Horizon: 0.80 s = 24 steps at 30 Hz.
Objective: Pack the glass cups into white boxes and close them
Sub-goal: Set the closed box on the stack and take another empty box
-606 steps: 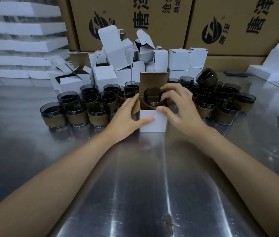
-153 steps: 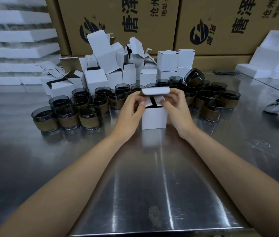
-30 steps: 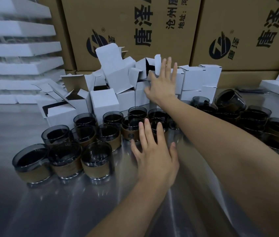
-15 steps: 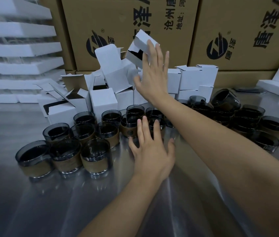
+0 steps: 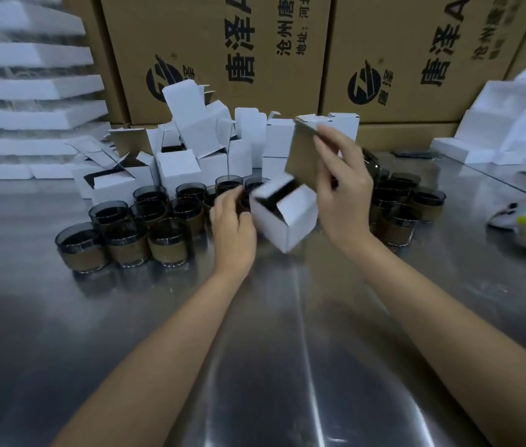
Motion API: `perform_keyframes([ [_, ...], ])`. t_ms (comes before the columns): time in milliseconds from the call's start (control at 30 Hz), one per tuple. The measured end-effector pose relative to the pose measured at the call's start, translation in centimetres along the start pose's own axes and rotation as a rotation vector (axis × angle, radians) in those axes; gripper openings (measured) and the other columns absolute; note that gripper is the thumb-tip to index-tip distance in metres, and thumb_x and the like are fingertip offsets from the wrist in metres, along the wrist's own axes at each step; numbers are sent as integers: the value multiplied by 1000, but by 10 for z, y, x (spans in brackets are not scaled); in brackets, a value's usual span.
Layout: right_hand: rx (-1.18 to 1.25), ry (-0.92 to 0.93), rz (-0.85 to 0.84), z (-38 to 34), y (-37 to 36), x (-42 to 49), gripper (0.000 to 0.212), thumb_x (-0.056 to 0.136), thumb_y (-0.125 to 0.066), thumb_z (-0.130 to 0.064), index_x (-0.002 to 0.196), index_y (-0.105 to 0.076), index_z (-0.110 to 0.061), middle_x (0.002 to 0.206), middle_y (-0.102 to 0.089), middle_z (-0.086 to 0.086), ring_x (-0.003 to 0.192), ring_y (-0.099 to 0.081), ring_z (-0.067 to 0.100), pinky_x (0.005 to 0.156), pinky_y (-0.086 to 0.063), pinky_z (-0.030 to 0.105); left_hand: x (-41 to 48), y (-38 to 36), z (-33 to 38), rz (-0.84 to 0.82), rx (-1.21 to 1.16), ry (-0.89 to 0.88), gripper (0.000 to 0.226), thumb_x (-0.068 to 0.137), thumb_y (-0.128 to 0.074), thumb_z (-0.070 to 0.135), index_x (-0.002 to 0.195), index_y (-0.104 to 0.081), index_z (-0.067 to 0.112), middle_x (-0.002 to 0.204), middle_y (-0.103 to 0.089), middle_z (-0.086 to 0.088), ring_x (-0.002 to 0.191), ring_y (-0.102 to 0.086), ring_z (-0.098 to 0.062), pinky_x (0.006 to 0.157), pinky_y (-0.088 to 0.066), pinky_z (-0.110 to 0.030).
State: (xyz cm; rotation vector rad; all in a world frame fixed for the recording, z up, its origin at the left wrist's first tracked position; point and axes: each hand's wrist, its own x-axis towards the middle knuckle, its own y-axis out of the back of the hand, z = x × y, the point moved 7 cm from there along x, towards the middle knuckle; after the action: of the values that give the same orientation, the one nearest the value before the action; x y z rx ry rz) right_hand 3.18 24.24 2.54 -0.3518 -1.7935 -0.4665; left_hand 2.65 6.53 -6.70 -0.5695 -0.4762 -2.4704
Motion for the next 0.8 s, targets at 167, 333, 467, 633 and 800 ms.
perform_keyframes([
  [167, 166, -156, -135, 24, 2, -38, 34, 89, -49, 15, 120, -61, 5, 135, -51, 10, 128, -47, 17, 108, -39, 28, -14, -14, 17, -238, -227, -75, 37, 94, -34, 35, 113, -63, 20, 111, -69, 1, 105, -63, -12, 93, -47, -31],
  [333, 419, -493, -160, 41, -13, -48, 34, 93, -44, 10, 114, -54, -14, 127, -58, 3, 123, -53, 11, 105, -39, 23, -14, -26, 4, -428, -349, 172, 50, 82, -34, 70, 104, -67, 39, 100, -74, 8, 95, -68, -16, 80, -53, -30],
  [467, 447, -669, -279, 60, -23, -61, 33, 100, -45, -3, 130, -51, -15, 125, -61, -2, 113, -60, 11, 98, -48, 26, -17, -29, 6, -500, -299, 171, 42, 83, -41, 65, 107, -63, 37, 95, -73, 15, 92, -66, -7, 72, -51, -17],
  [633, 467, -715, -239, 69, -17, -63, 16, 98, -49, 0, 109, -57, -7, 112, -63, 17, 99, -62, 19, 89, -51, 34, -21, -28, 8, -522, -286, 80, 54, 86, -63, 33, 136, -47, 19, 116, -69, 6, 108, -64, -7, 91, -50, -22],
  [800, 445, -598, -278, 55, -15, -56, 24, 92, -49, 6, 92, -62, -14, 106, -59, 7, 98, -58, 15, 84, -46, 29, -18, -25, 5, -448, -253, 78, 66, 90, -61, 19, 150, -31, 16, 144, -49, 1, 131, -47, -9, 114, -35, -39],
])
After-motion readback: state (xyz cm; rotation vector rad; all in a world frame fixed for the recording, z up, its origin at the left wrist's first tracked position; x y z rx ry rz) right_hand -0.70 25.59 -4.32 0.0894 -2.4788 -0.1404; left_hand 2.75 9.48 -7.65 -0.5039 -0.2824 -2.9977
